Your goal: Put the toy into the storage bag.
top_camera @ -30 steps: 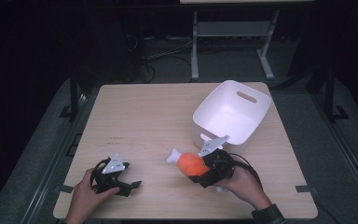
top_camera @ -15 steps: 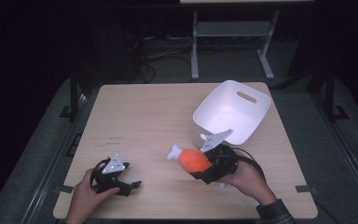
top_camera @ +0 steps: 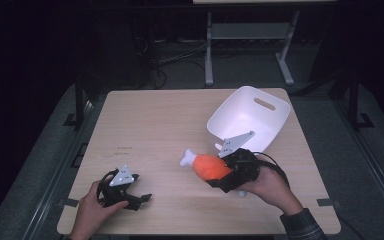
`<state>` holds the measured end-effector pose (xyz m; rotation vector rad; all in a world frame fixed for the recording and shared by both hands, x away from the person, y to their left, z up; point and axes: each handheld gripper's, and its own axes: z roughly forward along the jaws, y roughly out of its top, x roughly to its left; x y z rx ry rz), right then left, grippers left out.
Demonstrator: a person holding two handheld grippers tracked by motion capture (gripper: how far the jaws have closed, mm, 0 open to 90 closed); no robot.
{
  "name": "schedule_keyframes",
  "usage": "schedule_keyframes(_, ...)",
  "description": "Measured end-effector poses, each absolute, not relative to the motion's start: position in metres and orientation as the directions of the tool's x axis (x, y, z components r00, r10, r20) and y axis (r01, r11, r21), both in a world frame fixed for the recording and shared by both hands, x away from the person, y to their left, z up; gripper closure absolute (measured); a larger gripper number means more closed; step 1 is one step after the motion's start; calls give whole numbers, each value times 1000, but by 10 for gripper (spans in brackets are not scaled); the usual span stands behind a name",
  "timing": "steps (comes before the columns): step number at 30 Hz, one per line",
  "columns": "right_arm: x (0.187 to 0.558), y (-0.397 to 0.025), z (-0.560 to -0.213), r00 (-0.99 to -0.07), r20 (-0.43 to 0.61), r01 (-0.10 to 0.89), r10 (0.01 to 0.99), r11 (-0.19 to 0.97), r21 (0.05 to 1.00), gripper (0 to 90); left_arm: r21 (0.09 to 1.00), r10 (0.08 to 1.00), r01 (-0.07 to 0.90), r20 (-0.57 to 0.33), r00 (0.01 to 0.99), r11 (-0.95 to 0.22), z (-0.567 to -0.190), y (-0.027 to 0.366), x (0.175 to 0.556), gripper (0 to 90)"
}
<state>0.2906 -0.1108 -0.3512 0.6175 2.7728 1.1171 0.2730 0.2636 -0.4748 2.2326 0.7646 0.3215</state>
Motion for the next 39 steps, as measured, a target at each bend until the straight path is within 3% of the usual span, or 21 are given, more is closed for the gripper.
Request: schedule_keyframes(39,314,-149,-297,-900,40,330,434,620,712,214,720,611,424,0,792,-549,-475,264,273,128)
